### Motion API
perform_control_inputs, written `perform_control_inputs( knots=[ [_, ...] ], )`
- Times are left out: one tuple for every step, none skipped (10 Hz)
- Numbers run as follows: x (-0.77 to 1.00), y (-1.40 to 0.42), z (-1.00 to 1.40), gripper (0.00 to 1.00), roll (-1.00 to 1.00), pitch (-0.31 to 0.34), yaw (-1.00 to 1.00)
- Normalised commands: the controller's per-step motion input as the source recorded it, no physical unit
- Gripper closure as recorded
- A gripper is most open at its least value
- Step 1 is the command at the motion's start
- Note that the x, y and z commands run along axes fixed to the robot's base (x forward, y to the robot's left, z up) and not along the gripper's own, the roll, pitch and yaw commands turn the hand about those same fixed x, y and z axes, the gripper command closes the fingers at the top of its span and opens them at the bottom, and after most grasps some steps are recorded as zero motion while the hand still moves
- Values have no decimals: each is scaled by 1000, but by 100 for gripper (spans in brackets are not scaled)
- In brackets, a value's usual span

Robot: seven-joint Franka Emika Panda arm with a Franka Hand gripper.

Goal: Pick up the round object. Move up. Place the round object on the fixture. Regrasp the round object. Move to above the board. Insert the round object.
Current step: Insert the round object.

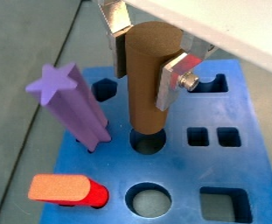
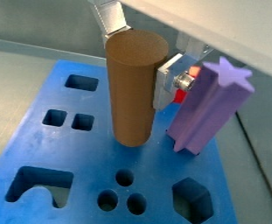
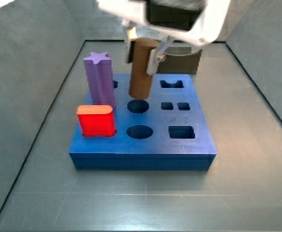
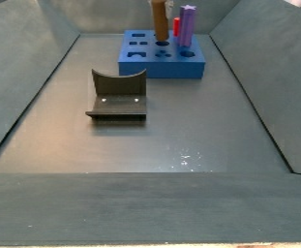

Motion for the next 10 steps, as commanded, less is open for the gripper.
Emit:
perform_control_inputs(
  knots=[
    [-206, 0, -363, 100, -531, -537, 0],
    [-229, -14, -283, 100, -277, -417, 0],
    [-149, -200, -106, 100, 0, -206, 0],
    [0, -320, -31, 100, 166, 0, 0],
    [0, -377, 0, 100, 329, 0, 54],
    [0, -223, -123, 100, 374, 0, 46],
    [20, -3, -217, 100, 306, 0, 0],
    [40, 0, -209, 100, 343, 0, 0],
    [46, 6, -217, 100, 283, 0, 0],
    [14, 11, -217, 100, 294, 0, 0]
  ],
)
